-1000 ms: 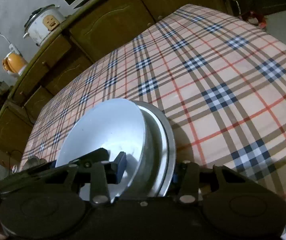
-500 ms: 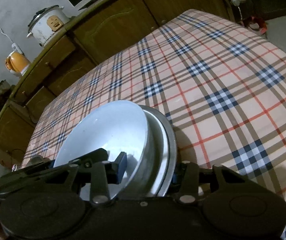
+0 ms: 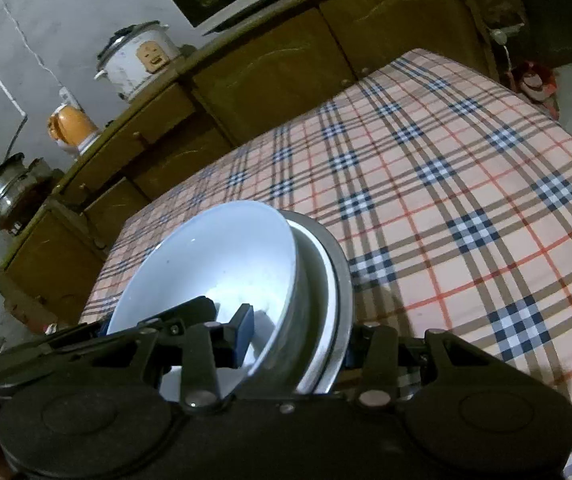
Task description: Organize plates and bowls
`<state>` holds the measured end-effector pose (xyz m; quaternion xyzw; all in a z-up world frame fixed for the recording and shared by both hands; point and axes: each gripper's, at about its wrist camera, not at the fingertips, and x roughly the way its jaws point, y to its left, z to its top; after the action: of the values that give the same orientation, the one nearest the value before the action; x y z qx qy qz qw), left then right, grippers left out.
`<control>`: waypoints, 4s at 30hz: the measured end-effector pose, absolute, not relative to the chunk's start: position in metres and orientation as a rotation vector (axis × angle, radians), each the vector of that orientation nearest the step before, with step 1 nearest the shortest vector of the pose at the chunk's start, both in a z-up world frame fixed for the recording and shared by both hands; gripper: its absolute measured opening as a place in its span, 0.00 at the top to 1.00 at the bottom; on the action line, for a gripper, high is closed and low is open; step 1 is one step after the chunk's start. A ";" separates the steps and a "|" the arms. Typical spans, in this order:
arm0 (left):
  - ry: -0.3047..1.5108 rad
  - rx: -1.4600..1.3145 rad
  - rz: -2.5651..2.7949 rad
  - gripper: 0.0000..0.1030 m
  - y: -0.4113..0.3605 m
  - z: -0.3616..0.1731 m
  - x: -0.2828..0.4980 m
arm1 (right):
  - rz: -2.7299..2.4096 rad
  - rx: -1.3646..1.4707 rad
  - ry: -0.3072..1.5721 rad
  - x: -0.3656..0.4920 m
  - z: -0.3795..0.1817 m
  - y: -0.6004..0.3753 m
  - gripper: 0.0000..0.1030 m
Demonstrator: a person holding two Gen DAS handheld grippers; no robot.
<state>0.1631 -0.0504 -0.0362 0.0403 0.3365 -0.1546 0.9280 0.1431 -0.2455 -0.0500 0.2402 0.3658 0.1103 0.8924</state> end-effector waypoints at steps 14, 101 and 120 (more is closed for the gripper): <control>0.641 0.065 -0.250 0.38 -0.023 -0.014 0.132 | 0.305 0.466 0.726 0.121 -0.025 -0.216 0.50; 0.628 -0.044 0.002 0.38 0.177 -0.026 0.120 | 0.548 0.354 0.791 0.145 -0.047 0.021 0.50; 0.611 -0.039 -0.015 0.39 0.187 -0.037 0.129 | 0.519 0.363 0.782 0.153 -0.057 0.035 0.50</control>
<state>0.1293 0.1867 -0.0367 -0.0192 0.3008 -0.0075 0.9535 0.1533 0.0353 -0.0567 0.1740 0.3749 0.2487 0.8760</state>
